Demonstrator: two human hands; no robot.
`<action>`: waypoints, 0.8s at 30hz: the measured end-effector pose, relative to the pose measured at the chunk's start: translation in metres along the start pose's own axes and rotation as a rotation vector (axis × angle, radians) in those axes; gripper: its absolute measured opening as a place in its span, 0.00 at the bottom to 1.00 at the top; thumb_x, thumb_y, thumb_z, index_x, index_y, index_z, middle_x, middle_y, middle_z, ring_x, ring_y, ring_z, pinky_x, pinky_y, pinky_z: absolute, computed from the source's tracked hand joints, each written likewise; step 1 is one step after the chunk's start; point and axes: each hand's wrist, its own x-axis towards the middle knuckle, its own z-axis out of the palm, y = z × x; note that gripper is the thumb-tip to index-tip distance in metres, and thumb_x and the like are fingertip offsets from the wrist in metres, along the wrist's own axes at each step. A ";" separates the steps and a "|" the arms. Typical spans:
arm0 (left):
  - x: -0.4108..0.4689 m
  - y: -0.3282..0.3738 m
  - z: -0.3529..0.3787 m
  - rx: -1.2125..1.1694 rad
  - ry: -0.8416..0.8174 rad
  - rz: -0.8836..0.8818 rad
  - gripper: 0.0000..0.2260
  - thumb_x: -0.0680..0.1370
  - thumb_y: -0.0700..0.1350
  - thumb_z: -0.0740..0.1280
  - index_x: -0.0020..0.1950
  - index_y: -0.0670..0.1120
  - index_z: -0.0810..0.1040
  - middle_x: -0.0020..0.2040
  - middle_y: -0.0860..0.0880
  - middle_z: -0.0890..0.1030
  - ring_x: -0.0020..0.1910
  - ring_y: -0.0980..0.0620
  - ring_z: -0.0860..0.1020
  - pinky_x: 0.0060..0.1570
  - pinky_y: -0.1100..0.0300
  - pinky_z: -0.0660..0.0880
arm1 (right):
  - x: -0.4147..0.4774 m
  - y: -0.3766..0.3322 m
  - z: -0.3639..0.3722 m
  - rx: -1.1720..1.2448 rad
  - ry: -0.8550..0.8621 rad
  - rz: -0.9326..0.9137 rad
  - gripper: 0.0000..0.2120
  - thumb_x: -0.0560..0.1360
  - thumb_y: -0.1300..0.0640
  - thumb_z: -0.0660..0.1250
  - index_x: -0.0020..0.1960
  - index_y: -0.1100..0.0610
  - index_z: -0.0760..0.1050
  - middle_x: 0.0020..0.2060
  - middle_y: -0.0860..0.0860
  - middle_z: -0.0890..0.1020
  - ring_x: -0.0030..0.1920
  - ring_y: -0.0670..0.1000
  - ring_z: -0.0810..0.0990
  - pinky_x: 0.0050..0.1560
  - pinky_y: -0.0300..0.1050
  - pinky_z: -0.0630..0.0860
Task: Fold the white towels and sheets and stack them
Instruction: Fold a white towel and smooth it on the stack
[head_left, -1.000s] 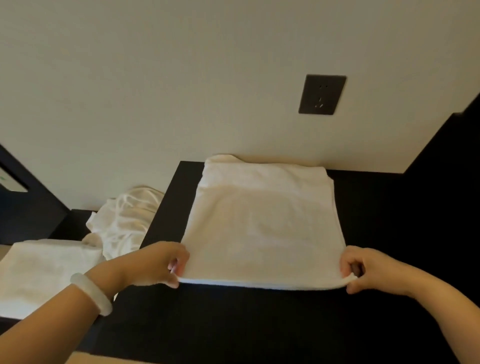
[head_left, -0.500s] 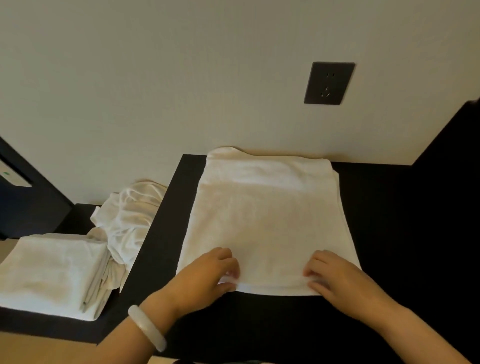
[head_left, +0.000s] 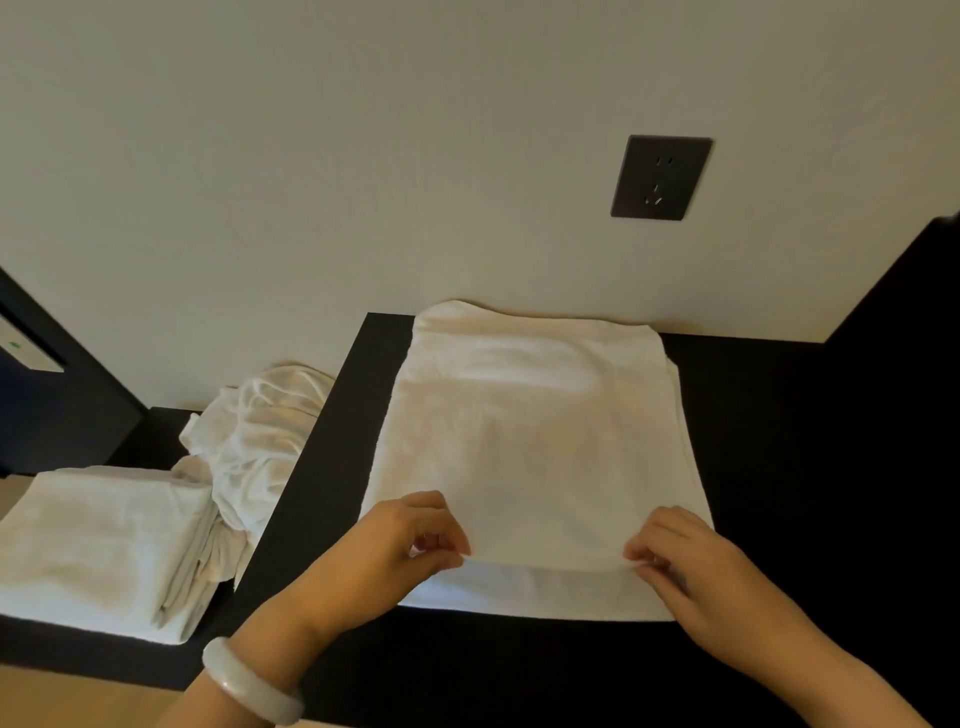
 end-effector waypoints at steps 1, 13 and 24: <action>-0.002 0.000 0.000 0.013 -0.042 -0.005 0.05 0.78 0.45 0.70 0.49 0.57 0.82 0.46 0.62 0.76 0.47 0.60 0.78 0.50 0.70 0.75 | -0.001 0.001 0.000 -0.003 -0.046 -0.020 0.09 0.77 0.49 0.64 0.45 0.34 0.69 0.51 0.30 0.70 0.56 0.34 0.71 0.54 0.26 0.69; -0.002 -0.014 0.012 0.157 -0.295 -0.056 0.06 0.77 0.48 0.69 0.51 0.59 0.77 0.49 0.62 0.73 0.48 0.62 0.73 0.51 0.72 0.70 | 0.008 0.006 0.012 -0.059 -0.297 -0.012 0.09 0.76 0.43 0.66 0.44 0.36 0.66 0.49 0.32 0.69 0.54 0.34 0.68 0.57 0.33 0.69; -0.004 -0.003 -0.003 -0.124 -0.449 -0.128 0.03 0.76 0.45 0.71 0.47 0.54 0.82 0.47 0.57 0.77 0.44 0.58 0.75 0.51 0.65 0.74 | 0.017 0.010 -0.004 0.075 -0.513 0.084 0.06 0.72 0.42 0.70 0.47 0.39 0.75 0.48 0.35 0.74 0.49 0.37 0.74 0.48 0.35 0.74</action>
